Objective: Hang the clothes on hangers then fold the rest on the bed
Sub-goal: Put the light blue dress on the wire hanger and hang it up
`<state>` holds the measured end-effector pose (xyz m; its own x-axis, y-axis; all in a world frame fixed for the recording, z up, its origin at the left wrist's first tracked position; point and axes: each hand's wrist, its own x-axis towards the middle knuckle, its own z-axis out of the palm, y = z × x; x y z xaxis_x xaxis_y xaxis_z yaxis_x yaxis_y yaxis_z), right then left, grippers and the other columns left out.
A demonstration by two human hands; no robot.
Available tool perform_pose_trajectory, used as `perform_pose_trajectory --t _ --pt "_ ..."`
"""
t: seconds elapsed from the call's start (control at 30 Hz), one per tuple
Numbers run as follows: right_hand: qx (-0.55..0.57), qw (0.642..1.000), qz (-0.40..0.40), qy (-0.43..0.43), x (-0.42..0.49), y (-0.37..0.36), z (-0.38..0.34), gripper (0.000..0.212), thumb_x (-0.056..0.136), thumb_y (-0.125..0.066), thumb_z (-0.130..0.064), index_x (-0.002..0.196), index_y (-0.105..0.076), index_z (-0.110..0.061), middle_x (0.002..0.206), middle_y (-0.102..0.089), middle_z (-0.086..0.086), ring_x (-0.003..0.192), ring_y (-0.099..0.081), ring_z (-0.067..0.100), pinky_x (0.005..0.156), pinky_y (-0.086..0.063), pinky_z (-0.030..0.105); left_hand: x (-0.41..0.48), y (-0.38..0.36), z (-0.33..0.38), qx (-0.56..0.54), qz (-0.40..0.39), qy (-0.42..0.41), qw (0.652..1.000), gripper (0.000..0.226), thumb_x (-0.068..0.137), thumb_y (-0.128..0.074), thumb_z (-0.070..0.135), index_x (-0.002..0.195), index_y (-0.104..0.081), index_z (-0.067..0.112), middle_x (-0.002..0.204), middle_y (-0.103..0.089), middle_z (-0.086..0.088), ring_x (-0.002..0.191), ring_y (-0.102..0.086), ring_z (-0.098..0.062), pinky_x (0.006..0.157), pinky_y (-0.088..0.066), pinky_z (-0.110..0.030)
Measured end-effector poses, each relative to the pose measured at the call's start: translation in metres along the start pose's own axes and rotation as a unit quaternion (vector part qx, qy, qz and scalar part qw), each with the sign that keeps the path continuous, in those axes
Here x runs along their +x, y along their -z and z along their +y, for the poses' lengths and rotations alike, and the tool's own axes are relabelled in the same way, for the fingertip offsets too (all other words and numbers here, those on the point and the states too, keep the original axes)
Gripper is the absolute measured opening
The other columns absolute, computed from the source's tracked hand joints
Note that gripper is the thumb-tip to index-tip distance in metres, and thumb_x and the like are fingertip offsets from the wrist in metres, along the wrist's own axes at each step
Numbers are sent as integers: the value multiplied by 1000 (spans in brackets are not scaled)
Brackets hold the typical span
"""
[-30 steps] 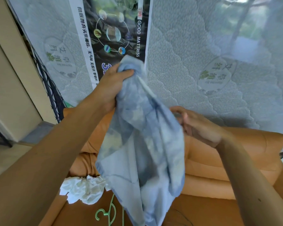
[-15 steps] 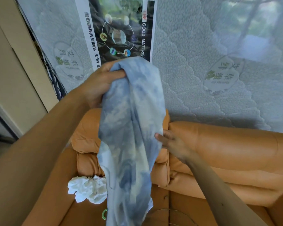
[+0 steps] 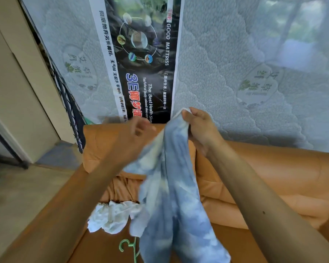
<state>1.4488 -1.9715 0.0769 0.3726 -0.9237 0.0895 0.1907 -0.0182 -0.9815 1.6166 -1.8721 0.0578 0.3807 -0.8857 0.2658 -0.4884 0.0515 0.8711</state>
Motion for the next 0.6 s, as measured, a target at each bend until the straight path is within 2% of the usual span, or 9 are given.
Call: perform_pose_trajectory --t 0.1,0.17,0.23,0.37,0.43,0.5,0.53,0.57,0.6 --pt "35 999 29 20 4 -7 -26 33 105 -51 -11 73 -47 -20 62 -43 3 52 -42 12 52 -33 28 -43 -45 -18 -47 -69 15 996 47 84 -76 45 122 -53 28 114 -63 11 95 -62 2 78 -51 -11" --pt "54 997 33 46 5 -7 -46 36 106 -48 -11 72 -42 -21 58 -34 -1 46 -33 7 46 -25 25 -60 -75 -40 -69 -112 2 991 70 74 -82 56 131 -49 33 126 -62 17 113 -60 4 94 -52 -21" --pt "74 994 35 76 3 -5 -67 38 107 -44 -10 71 -43 -20 52 -39 -6 44 -35 4 45 -27 20 -66 -100 -64 -61 -140 10 988 77 72 -85 55 135 -49 30 131 -62 15 122 -58 0 99 -51 -28" --pt "113 981 61 143 2 9 -99 31 108 -43 -9 77 -50 -12 59 -57 -2 56 -58 8 55 -50 23 -62 -138 -97 -38 -132 54 989 37 81 -72 49 103 -67 21 103 -72 6 94 -69 -4 81 -57 -37" --pt "134 975 78 160 9 22 -105 25 107 -44 -11 83 -53 -11 73 -59 4 71 -61 15 68 -57 30 -51 -152 -104 -32 -114 44 992 35 91 -60 42 92 -71 8 87 -73 -2 82 -70 -8 73 -55 -36" --pt "126 975 93 158 17 39 -101 22 107 -44 -11 87 -55 -9 80 -62 6 78 -64 17 73 -58 32 -38 -156 -89 -37 -100 65 992 36 100 -56 24 68 -59 7 62 -59 -4 55 -57 -2 59 -43 -31" --pt "109 979 91 149 20 51 -96 20 106 -46 -10 90 -57 -9 82 -64 7 80 -66 18 74 -58 33 -30 -156 -77 -36 -90 65 993 37 102 -55 18 65 -52 17 61 -54 0 52 -51 0 60 -39 -27" --pt "84 985 80 130 22 61 -89 16 104 -51 -10 91 -60 -10 83 -65 7 80 -66 19 73 -57 33 -22 -153 -61 -44 -77 59 994 32 102 -53 14 72 -53 25 67 -53 8 55 -50 2 64 -39 -25" --pt "45 992 56 105 21 70 -81 9 98 -60 -11 91 -64 -13 83 -62 6 77 -63 18 70 -53 32 -14 -150 -45 -65 -74 58 993 26 102 -51 11 82 -58 26 68 -56 5 62 -53 1 67 -40 -24"
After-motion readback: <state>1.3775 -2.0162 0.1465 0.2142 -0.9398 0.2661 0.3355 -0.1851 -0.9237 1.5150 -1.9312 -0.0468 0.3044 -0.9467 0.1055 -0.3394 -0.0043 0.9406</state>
